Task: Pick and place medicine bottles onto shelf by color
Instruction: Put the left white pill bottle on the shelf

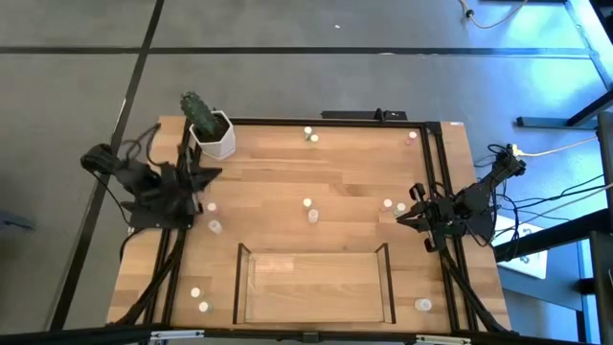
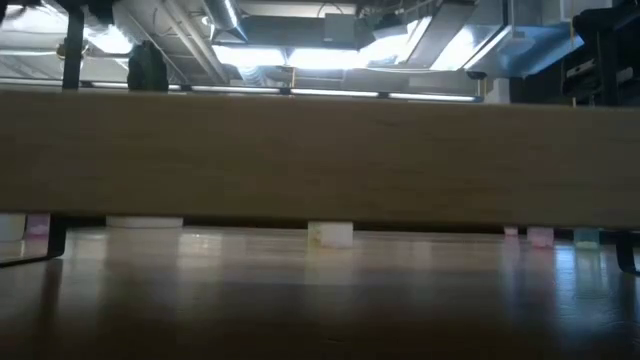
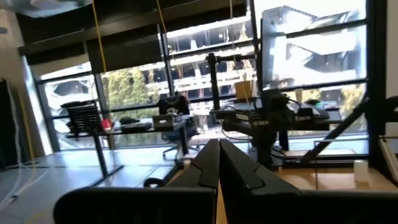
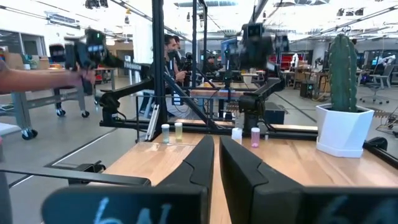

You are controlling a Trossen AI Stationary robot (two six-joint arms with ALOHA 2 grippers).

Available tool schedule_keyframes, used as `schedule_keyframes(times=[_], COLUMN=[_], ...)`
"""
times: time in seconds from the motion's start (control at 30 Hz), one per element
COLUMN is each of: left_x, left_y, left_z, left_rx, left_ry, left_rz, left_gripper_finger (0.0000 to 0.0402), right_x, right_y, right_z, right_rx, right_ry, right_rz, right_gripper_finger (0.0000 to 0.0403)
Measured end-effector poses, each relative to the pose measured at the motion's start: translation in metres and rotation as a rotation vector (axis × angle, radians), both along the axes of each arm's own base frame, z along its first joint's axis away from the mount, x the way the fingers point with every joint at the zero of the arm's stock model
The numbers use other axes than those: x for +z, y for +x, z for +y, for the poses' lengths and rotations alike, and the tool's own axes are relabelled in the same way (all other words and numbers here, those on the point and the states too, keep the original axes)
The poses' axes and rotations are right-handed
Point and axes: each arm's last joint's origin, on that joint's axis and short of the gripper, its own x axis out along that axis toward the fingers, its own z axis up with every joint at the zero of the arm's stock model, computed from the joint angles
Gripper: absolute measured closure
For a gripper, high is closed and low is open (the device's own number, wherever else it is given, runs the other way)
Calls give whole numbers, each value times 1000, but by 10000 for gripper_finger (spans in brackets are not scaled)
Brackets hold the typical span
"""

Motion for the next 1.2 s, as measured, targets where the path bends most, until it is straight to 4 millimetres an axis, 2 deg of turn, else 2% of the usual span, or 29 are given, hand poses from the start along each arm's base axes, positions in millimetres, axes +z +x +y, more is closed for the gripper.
schedule_keyframes(times=[0.1,0.2,0.3,0.43,0.67,0.97,1.1,1.2], left_x=[31,54,72,88,92,74,71,71], left_y=[3,15,29,46,63,71,73,73], left_z=[-1,-6,-13,-16,-12,-3,-3,-3], left_rx=[23,57,106,171,250,350,318,328], left_ry=[34,73,72,-13,-305,-731,-846,-842], left_rz=[82,207,327,472,743,969,1034,1017], left_gripper_finger=[401,401,401,401,401,401,401,401], right_x=[0,0,0,1,1,1,1,1], right_y=[0,0,0,0,0,0,0,0], right_z=[0,0,0,0,-2,-3,-3,-3], right_rx=[0,1,0,-8,-79,-96,-93,-93], right_ry=[3,6,1,-43,28,59,83,84], right_rz=[0,-3,-4,-15,2,9,13,12], right_gripper_finger=[373,373,373,373,373,373,373,373])
